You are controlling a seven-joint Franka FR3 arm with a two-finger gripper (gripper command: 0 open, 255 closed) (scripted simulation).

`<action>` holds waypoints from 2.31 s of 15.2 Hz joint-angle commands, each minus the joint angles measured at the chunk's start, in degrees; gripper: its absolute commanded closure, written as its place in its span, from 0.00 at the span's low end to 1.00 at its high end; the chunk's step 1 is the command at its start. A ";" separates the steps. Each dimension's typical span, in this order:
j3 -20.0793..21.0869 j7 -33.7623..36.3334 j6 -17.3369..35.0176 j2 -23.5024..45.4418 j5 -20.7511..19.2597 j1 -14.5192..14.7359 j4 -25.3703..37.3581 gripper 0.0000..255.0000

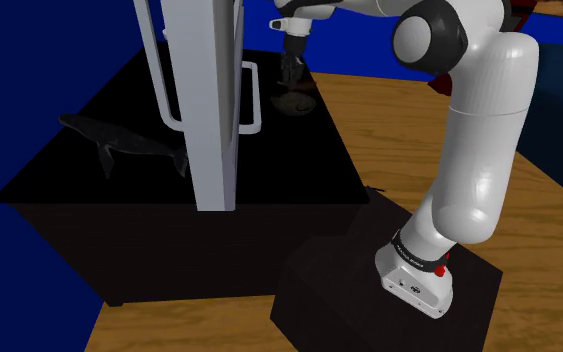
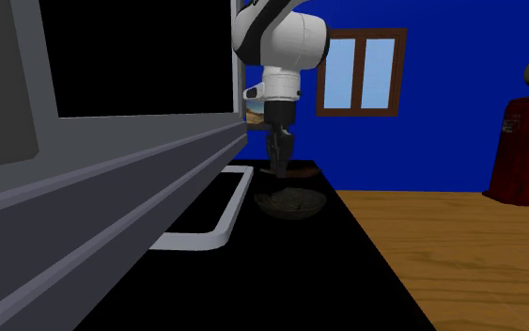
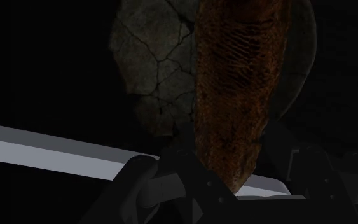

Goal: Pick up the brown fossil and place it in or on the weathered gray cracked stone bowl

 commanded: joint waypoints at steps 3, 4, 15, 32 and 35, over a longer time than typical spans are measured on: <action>0.18 -0.32 2.85 0.51 0.33 0.15 -2.39 1.00; 0.22 -0.41 3.55 0.65 0.42 0.17 -2.98 1.00; 0.49 -0.98 7.16 1.57 1.02 0.23 -5.79 1.00; 0.04 -0.36 0.29 0.75 0.31 -0.36 0.39 0.00; 0.04 -0.36 0.29 0.75 0.31 -0.36 0.39 0.00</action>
